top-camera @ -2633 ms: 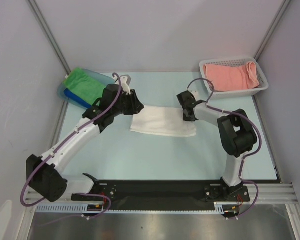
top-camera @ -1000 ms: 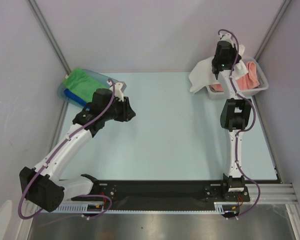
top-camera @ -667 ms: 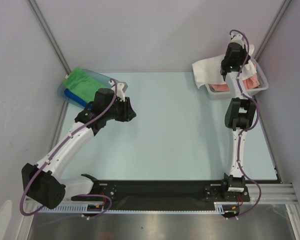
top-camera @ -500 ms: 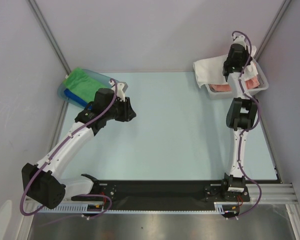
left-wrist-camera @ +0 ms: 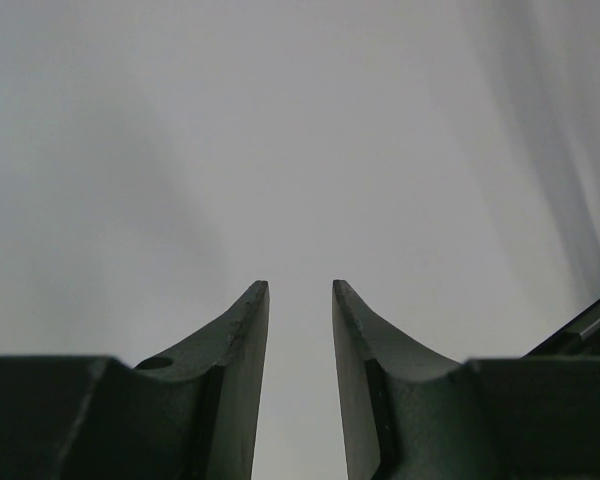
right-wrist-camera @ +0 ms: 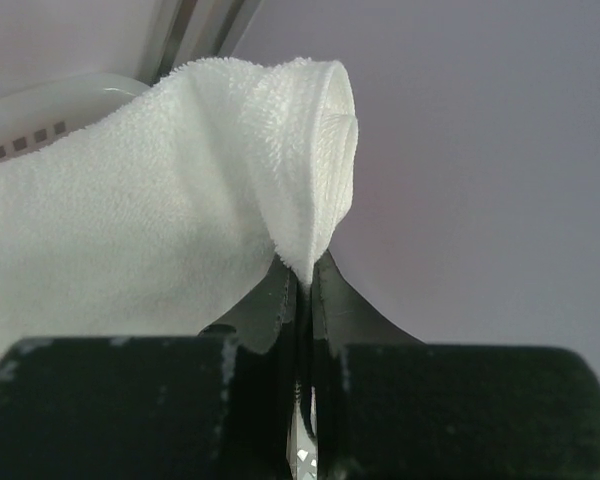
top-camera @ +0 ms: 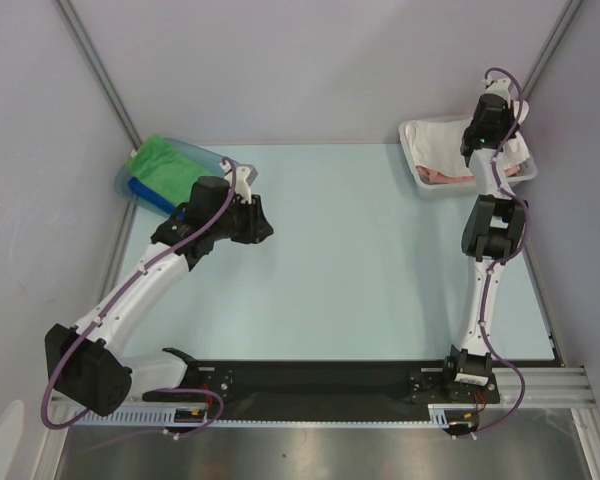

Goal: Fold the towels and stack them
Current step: Neatly place the folded towel into the bin

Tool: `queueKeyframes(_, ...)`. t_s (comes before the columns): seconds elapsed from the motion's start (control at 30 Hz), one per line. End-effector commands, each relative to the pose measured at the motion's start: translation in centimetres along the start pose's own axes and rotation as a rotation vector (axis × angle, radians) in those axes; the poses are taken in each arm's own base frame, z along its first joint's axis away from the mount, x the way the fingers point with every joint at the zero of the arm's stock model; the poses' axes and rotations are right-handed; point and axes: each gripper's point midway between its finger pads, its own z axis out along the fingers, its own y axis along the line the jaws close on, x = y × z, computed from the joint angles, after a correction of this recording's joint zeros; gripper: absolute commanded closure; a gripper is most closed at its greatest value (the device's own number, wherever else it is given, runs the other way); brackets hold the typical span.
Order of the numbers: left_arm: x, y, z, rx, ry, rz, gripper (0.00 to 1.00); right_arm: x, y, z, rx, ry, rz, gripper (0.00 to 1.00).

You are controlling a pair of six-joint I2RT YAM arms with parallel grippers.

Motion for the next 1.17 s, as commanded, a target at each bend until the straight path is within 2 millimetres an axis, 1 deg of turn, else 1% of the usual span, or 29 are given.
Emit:
queueKeyframes(0.0,-0.7,0.0,0.2,0.015,-0.022,0.025,0.63,-1.3,-1.5,0.4,0.019,-0.036,0.075,1.0)
queueKeyframes(0.07,-0.6,-0.1,0.2,0.018,-0.02,0.023,0.63,-0.9,-1.2,0.6,0.001,-0.027,0.095,0.92)
queueKeyframes(0.1,-0.6,-0.1,0.3,0.019,-0.018,0.022,0.63,-0.7,-1.2,0.5,-0.008,-0.019,0.1,0.84)
queueKeyframes(0.13,-0.6,-0.1,0.3,0.019,-0.02,0.024,0.63,-0.8,-0.7,0.5,-0.037,-0.021,0.108,0.62)
queueKeyframes(0.2,-0.6,0.0,0.3,0.016,-0.018,0.024,0.63,-1.1,-0.2,0.1,-0.076,-0.016,0.154,0.33)
queueKeyframes(0.23,-0.7,0.0,0.2,0.014,-0.021,0.023,0.62,-1.1,-0.1,-0.1,-0.092,-0.002,0.16,0.22)
queueKeyframes(0.27,-0.6,0.1,0.1,0.014,-0.021,0.023,0.62,-2.4,-0.4,-0.3,-0.106,-0.02,0.192,0.0)
queueKeyframes(0.3,-0.6,0.1,0.1,0.011,-0.023,0.025,0.61,-2.2,-0.1,-0.5,-0.127,0.005,0.216,0.0)
queueKeyframes(0.4,-0.8,0.1,-0.3,0.006,-0.036,0.03,0.6,-4.5,-0.6,-1.9,-0.183,0.003,0.3,0.0)
queueKeyframes(0.47,-1.1,0.2,-0.7,-0.004,-0.051,0.033,0.6,-7.7,-1.3,-4.2,-0.234,-0.034,0.36,0.0)
queueKeyframes(0.5,-1.3,0.2,-0.8,-0.006,-0.059,0.035,0.6,-7.5,-0.8,-5.0,-0.259,-0.015,0.377,0.0)
queueKeyframes(0.53,-1.4,0.2,-1.0,-0.008,-0.066,0.036,0.59,-8.8,0.5,-6.8,-0.304,-0.028,0.389,0.0)
queueKeyframes(0.57,-1.6,0.1,-1.3,-0.009,-0.075,0.038,0.59,-11.4,-1.0,-8.9,-0.313,-0.068,0.423,0.0)
queueKeyframes(0.6,-1.7,0.1,-1.4,-0.009,-0.08,0.037,0.59,-10.8,0.3,-10.2,-0.339,-0.046,0.408,0.0)
queueKeyframes(0.63,-1.8,0.2,-1.5,-0.016,-0.09,0.039,0.59,-12.2,1.3,-12.7,-0.357,-0.06,0.423,0.0)
queueKeyframes(0.67,-2.0,0.2,-1.8,-0.018,-0.1,0.04,0.59,-13.8,0.4,-14.7,-0.362,-0.084,0.44,0.0)
queueKeyframes(0.7,-2.1,0.3,-1.9,-0.022,-0.102,0.039,0.59,-13.3,1.8,-16.8,-0.39,-0.067,0.417,0.0)
queueKeyframes(0.73,-2.2,0.3,-2.1,-0.023,-0.109,0.039,0.59,-13.2,2.2,-18.2,-0.389,-0.057,0.419,0.0)
queueKeyframes(0.77,-2.5,0.3,-2.5,-0.028,-0.126,0.04,0.59,-15.0,2.3,-21.8,-0.432,-0.084,0.432,0.0)
queueKeyframes(0.8,-2.7,0.3,-2.7,-0.029,-0.138,0.038,0.59,-14.8,2.7,-23.4,-0.457,-0.077,0.421,0.0)
queueKeyframes(0.83,-2.8,0.4,-2.9,-0.031,-0.145,0.038,0.59,-12.4,4.5,-25.0,-0.494,-0.031,0.394,0.0)
queueKeyframes(0.87,-2.9,0.5,-3.1,-0.039,-0.152,0.038,0.59,-12.9,5.4,-27.7,-0.558,-0.041,0.42,0.0)
queueKeyframes(0.9,-3.1,0.6,-3.4,-0.044,-0.164,0.035,0.59,-13.3,4.4,-29.7,-0.59,-0.059,0.441,0.0)
queueKeyframes(0.93,-3.2,0.8,-3.5,-0.051,-0.169,0.035,0.59,-10.9,5.7,-31.2,-0.639,-0.017,0.422,0.0)
queueKeyframes(0.97,-3.3,0.8,-3.7,-0.054,-0.177,0.036,0.59,-10.0,6.2,-32.6,-0.683,0.0,0.44,0.0)
queueKeyframes(1.0,-3.3,1.0,-3.7,-0.062,-0.179,0.033,0.59,-10.5,5.3,-34.7,-0.727,-0.027,0.466,0.0)
queueKeyframes(1.03,-3.4,1.1,-3.9,-0.064,-0.186,0.032,0.59,-9.8,5.5,-35.6,-0.765,-0.02,0.469,0.0)
queueKeyframes(1.07,-3.5,1.3,-4.0,-0.071,-0.192,0.027,0.59,-7.1,6.5,-36.1,-0.784,0.022,0.452,0.0)
queueKeyframes(1.13,-3.6,1.6,-4.1,-0.075,-0.2,0.021,0.59,-6.2,5.4,-36.4,-0.765,0.041,0.467,0.0)
